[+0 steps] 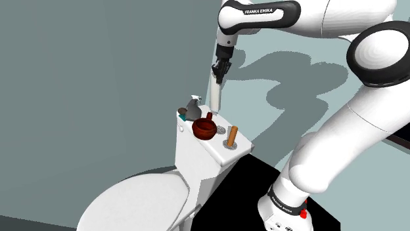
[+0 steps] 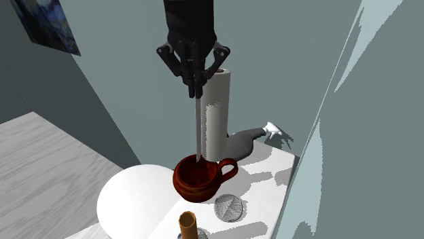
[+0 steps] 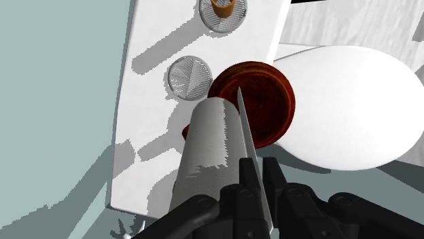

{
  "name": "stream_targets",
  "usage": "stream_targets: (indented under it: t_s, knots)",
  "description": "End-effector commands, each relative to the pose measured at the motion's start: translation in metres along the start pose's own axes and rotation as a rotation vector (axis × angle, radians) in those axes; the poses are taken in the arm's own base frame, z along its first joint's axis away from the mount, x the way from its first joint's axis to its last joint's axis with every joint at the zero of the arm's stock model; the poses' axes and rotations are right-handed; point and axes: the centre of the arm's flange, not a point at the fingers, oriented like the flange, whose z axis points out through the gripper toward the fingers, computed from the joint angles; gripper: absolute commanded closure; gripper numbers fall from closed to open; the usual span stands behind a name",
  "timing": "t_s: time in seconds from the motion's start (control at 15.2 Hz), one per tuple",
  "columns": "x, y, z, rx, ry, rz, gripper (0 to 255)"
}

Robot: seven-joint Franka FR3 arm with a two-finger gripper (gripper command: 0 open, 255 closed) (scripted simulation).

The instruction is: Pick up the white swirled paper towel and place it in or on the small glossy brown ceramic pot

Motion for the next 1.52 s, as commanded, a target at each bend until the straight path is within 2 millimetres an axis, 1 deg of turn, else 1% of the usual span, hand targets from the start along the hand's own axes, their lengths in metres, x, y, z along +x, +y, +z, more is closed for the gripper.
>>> stream_targets:
  t_s: [0.0,0.66,1.19,1.25,1.45]
  knots:
    - [0.000,0.000,0.011,0.000,0.001,0.000,255]
    - [0.000,-0.001,0.064,0.000,0.001,0.000,255]
    - [0.000,-0.001,0.064,0.000,0.001,0.000,255]
    - [0.000,-0.001,0.064,0.000,0.001,0.000,0]
    - [0.000,-0.001,0.064,0.000,0.001,0.000,0]
